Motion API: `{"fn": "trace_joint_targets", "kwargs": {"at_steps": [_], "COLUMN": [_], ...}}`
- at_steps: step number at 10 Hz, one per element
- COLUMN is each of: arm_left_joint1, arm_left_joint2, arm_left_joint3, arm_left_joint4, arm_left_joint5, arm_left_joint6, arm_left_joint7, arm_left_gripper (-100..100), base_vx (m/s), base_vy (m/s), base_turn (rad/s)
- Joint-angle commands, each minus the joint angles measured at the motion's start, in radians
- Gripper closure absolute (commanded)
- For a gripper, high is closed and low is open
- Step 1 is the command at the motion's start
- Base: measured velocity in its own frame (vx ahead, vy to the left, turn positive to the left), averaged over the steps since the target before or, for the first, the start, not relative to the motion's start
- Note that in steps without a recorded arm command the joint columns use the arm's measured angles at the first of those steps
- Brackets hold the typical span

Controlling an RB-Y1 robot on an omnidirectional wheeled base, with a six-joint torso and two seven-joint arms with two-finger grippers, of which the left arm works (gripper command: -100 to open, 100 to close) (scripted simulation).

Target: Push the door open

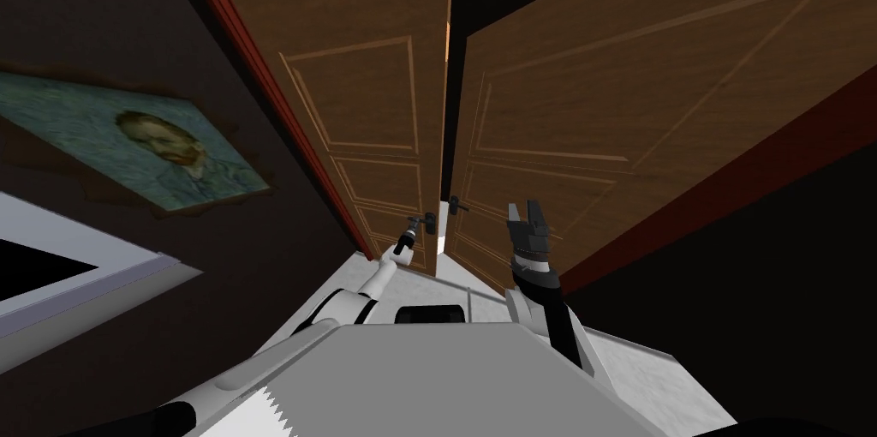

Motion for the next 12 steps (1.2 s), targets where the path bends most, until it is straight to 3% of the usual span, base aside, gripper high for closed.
{"fn": "trace_joint_targets", "kwargs": {"at_steps": [1, 2, 5, 6, 8, 9, 11, 12], "arm_left_joint1": [-0.012, -0.012, -0.012, -0.011, -0.011, -0.011, -0.011, -0.01], "arm_left_joint2": [0.013, 0.016, 0.016, 0.024, 0.024, 0.03, 0.03, 0.034], "arm_left_joint3": [0.035, 0.049, 0.049, 0.079, 0.079, 0.113, 0.113, 0.13], "arm_left_joint4": [-0.001, -0.002, -0.002, -0.005, -0.005, -0.007, -0.007, -0.009], "arm_left_joint5": [0.006, 0.008, 0.008, 0.012, 0.012, 0.017, 0.017, 0.019], "arm_left_joint6": [-0.004, -0.005, -0.005, -0.008, -0.008, -0.01, -0.01, -0.011], "arm_left_joint7": [-0.02, -0.028, -0.028, -0.044, -0.044, -0.062, -0.062, -0.072], "arm_left_gripper": [100, 100, 100, 100, 100, 100, 100, 100], "base_vx": [0.008, 0.005, 0.004, 0.003, 0.005, 0.02, 0.013, 0.021], "base_vy": [0.014, 0.027, 0.004, 0.007, 0.005, 0.016, 0.017, 0.013], "base_turn": [-0.026, -0.067, -0.011, -0.103, -0.022, -0.123, -0.024, -0.016]}}
